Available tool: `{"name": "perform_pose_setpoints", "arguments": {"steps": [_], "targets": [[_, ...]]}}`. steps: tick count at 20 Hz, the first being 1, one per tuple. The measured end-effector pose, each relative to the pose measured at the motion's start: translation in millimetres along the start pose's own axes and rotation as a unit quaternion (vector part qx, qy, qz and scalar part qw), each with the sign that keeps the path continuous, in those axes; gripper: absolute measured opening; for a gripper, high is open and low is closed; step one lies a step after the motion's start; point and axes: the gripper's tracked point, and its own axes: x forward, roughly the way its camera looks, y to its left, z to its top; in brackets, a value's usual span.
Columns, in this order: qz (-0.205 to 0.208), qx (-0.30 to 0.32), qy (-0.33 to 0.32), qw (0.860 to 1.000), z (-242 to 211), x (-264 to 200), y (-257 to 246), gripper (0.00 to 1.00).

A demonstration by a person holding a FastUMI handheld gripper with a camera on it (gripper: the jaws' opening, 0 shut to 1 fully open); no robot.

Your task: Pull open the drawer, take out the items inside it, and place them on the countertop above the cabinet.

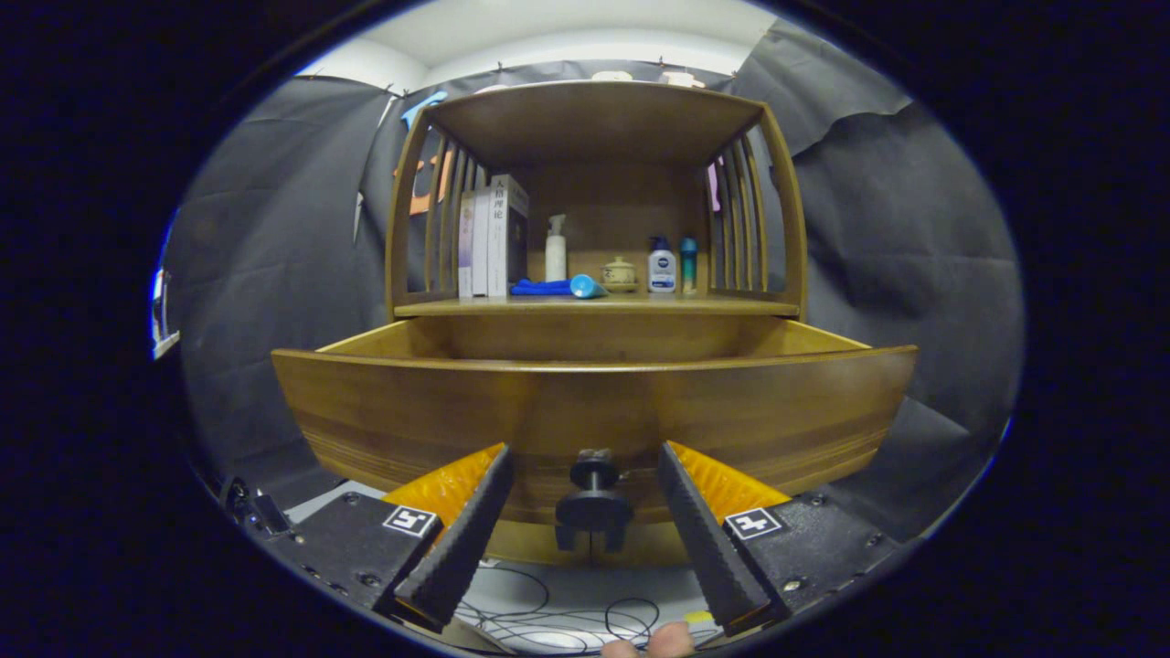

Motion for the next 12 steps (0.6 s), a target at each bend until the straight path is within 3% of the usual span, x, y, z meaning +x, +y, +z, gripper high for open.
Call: {"name": "perform_pose_setpoints", "arguments": {"steps": [12], "targets": [[-0.012, -0.005, -0.002, 1.0, 4.4, 20.2, 6.2, 1.0]]}}
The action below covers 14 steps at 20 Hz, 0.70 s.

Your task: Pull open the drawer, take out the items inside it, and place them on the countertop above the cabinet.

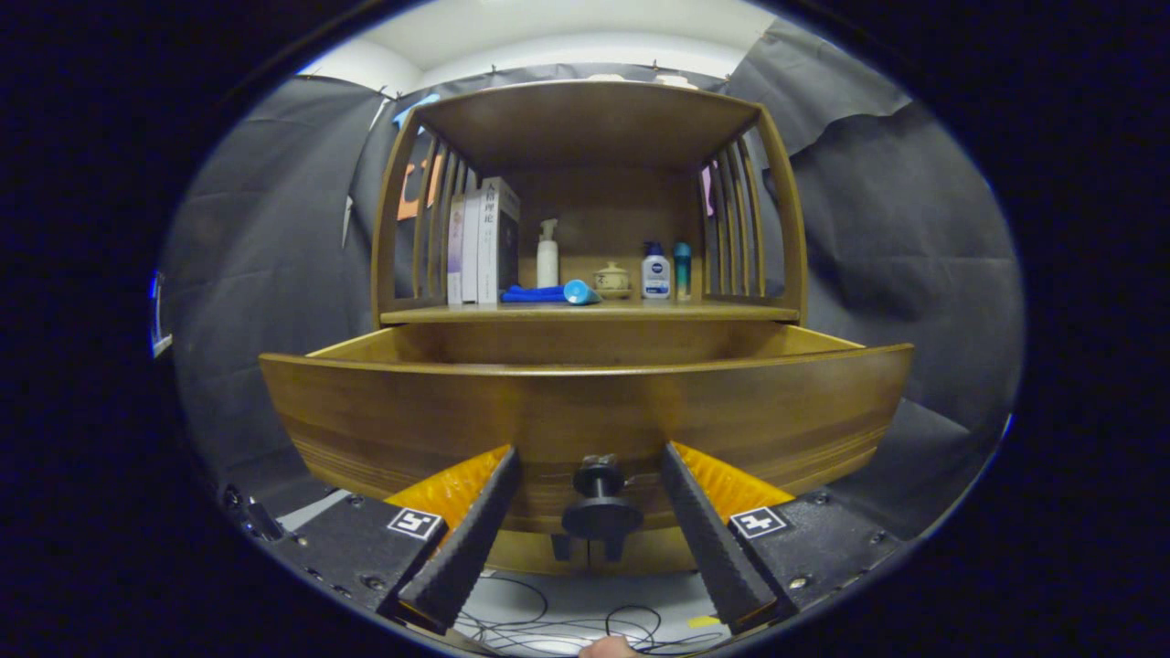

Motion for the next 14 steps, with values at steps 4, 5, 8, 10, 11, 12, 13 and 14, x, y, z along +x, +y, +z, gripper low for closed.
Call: {"name": "perform_pose_setpoints", "arguments": {"steps": [4, 5, 8, 10, 11, 12, 13, 14], "targets": [[-0.001, 0.005, 0.01, 1.0, 7.2, 19.0, 1.9, 0.99], [-0.002, 0.005, 0.008, 1.0, 11.7, 23.8, 2.5, 0.99], [-0.004, 0.004, 0.011, 1.0, 17.9, 37.9, 3.5, 0.99], [-0.004, 0.004, 0.02, 1.0, 18.5, 50.6, 3.6, 0.99], [-0.005, 0.005, 0.021, 1.0, 18.7, 54.0, 4.2, 0.99], [-0.005, 0.005, 0.023, 1.0, 20.3, 60.3, 4.5, 0.99], [-0.006, 0.005, 0.023, 1.0, 20.3, 66.2, 4.5, 0.99], [-0.008, 0.003, 0.025, 1.0, 19.6, 73.0, 4.8, 0.99]]}}
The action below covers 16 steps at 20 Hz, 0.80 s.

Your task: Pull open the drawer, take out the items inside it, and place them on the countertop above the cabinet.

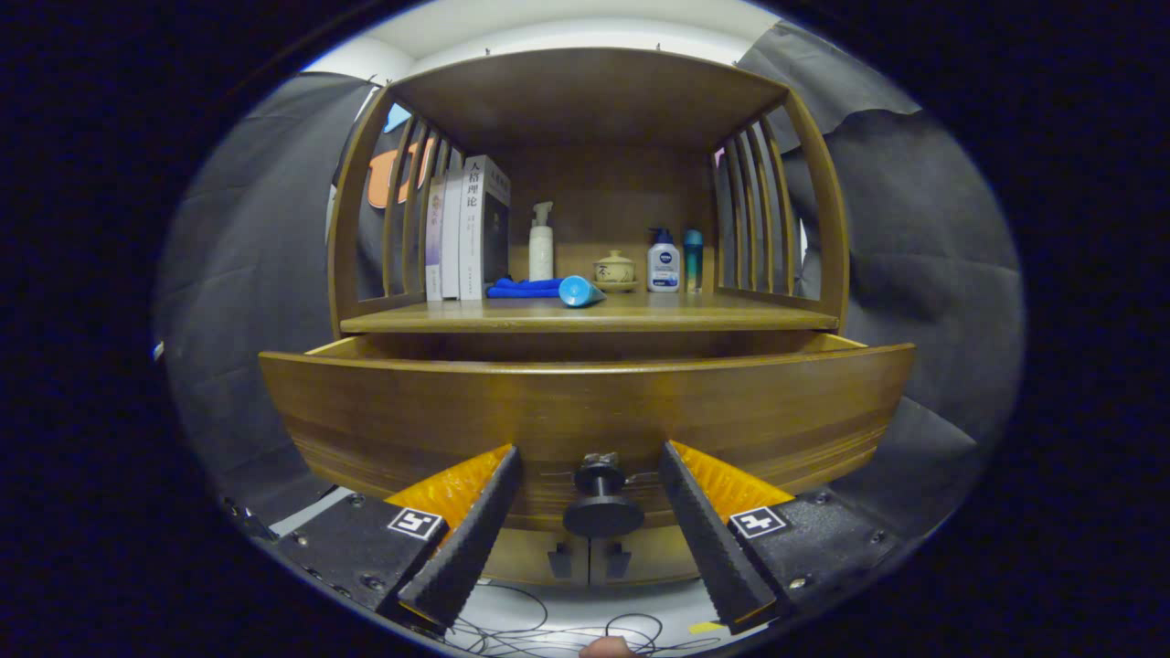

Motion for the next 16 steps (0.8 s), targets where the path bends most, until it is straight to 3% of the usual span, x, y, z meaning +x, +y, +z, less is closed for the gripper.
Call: {"name": "perform_pose_setpoints", "arguments": {"steps": [10, 16], "targets": [[-0.014, -0.034, 0.002, 0.999, 7.4, 67.7, 3.9, 0.99], [-0.012, -0.019, 0.006, 1.0, 12.9, 96.4, 5.1, 0.99]]}}
